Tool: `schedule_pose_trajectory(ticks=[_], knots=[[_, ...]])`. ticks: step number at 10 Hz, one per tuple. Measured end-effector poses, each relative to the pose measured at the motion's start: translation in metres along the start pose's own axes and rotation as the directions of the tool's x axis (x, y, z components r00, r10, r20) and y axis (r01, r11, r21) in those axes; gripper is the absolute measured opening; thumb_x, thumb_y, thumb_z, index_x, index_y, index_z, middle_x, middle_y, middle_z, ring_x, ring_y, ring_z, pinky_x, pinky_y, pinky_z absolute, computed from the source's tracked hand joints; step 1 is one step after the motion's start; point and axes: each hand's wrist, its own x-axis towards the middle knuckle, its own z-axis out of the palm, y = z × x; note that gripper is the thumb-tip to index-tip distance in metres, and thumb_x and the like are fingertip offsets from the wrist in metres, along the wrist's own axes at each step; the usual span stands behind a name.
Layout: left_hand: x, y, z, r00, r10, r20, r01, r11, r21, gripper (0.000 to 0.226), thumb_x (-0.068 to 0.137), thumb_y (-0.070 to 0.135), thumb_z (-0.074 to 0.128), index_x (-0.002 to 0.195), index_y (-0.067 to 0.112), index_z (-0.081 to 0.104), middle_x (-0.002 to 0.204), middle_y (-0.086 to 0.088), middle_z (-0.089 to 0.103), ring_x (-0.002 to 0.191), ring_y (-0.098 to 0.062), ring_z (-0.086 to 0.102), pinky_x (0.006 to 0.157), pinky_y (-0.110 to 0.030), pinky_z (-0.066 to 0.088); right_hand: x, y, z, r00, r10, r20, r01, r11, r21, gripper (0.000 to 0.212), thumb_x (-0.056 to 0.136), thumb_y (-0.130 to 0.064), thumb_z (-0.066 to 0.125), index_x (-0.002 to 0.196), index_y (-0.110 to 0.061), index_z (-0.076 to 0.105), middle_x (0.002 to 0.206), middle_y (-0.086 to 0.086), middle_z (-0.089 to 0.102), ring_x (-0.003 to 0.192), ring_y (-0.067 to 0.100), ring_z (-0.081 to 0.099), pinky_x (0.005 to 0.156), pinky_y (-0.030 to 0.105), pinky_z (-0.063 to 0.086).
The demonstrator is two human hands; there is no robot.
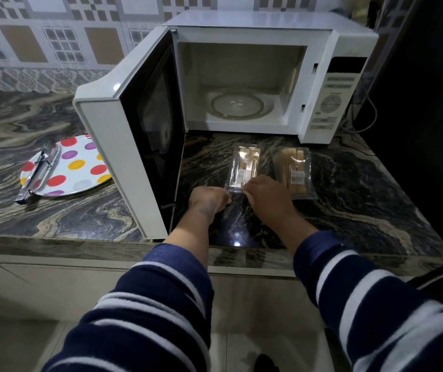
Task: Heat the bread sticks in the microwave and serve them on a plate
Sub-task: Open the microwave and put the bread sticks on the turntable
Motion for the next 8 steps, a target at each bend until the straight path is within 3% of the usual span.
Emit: schedule_pose_trajectory(ticks=[1,2,3,4,5,6,7,8], knots=[[-0.010,0.008,0.001,0.997,-0.074,0.004,0.074,0.997,0.019,0.028,0.087,-0.002,0.058,0.115,-0.007,0.060,0.119,-0.020,0.065,0.110,-0.027,0.064,0.057,-0.020,0.051,0.001,-0.004,0.001,1.000,0.024,-0.019,-0.023,0.999,0.025,0.026,0.094,-0.014,0.046,0.098,-0.009,0.071,0.098,0.006,0.069,0.092,0.022,0.062,0.076,0.040,0.052],[-0.010,0.013,0.002,0.984,-0.171,0.050,0.174,0.983,-0.064,0.021,0.094,0.005,0.048,0.110,0.001,0.062,0.095,-0.007,0.074,0.092,-0.016,0.071,0.065,-0.019,0.052,0.004,-0.005,0.000,1.000,0.020,-0.019,-0.019,1.000,0.013,0.027,0.093,-0.016,0.045,0.096,-0.010,0.072,0.093,0.005,0.070,0.086,0.023,0.063,0.073,0.039,0.053],[-0.011,0.016,0.005,0.980,-0.198,0.015,0.198,0.976,-0.089,0.021,0.093,0.008,0.050,0.074,0.008,0.059,0.042,0.006,0.061,0.040,-0.001,0.060,0.046,-0.014,0.045,0.002,-0.004,0.000,0.999,0.028,-0.037,-0.028,1.000,0.009,0.028,0.095,-0.021,0.045,0.097,-0.015,0.072,0.092,0.002,0.070,0.085,0.021,0.064,0.071,0.038,0.053],[-0.014,0.015,0.006,0.979,-0.203,-0.023,0.199,0.975,-0.099,0.021,0.091,0.009,0.053,0.071,0.008,0.059,0.056,0.001,0.065,0.041,-0.002,0.060,0.043,-0.014,0.044,0.001,-0.006,0.002,0.999,0.022,-0.045,-0.021,1.000,0.016,0.029,0.097,-0.023,0.044,0.096,-0.014,0.072,0.090,0.003,0.069,0.086,0.022,0.063,0.070,0.037,0.052],[-0.013,0.012,0.009,0.981,-0.185,-0.064,0.176,0.976,-0.131,0.018,0.089,0.013,0.054,0.076,0.005,0.064,0.066,-0.003,0.068,0.045,-0.005,0.063,0.041,-0.015,0.047,0.006,-0.010,0.004,0.997,0.056,-0.045,-0.057,0.998,-0.013,0.025,0.094,-0.013,0.044,0.087,-0.012,0.068,0.085,0.004,0.067,0.081,0.023,0.062,0.064,0.032,0.049],[-0.011,0.008,0.011,0.984,-0.134,-0.116,0.124,0.988,-0.087,0.019,0.084,0.018,0.056,0.073,0.007,0.068,0.066,-0.003,0.071,0.062,-0.011,0.069,0.058,-0.023,0.051,0.010,-0.011,0.000,0.994,0.082,-0.071,-0.083,0.996,-0.015,0.023,0.091,-0.011,0.046,0.088,-0.016,0.068,0.087,0.003,0.068,0.078,0.023,0.063,0.064,0.031,0.051],[-0.011,0.007,0.011,0.988,-0.106,-0.108,0.104,0.994,-0.023,0.020,0.083,0.017,0.054,0.070,0.008,0.068,0.061,-0.002,0.070,0.054,-0.009,0.067,0.051,-0.022,0.049,0.011,-0.007,-0.005,0.993,0.083,-0.081,-0.081,0.996,0.024,0.021,0.090,-0.008,0.049,0.091,-0.016,0.069,0.090,0.003,0.068,0.086,0.023,0.063,0.067,0.036,0.053],[-0.015,0.016,0.007,0.997,-0.064,-0.053,0.072,0.986,0.152,0.022,0.084,0.023,0.059,0.083,0.003,0.070,0.070,-0.006,0.071,0.060,-0.016,0.068,0.051,-0.023,0.051,0.011,0.000,-0.014,0.985,0.067,-0.161,-0.066,0.998,0.008,0.020,0.089,-0.004,0.055,0.097,-0.015,0.070,0.097,0.003,0.069,0.095,0.023,0.061,0.065,0.033,0.052]])
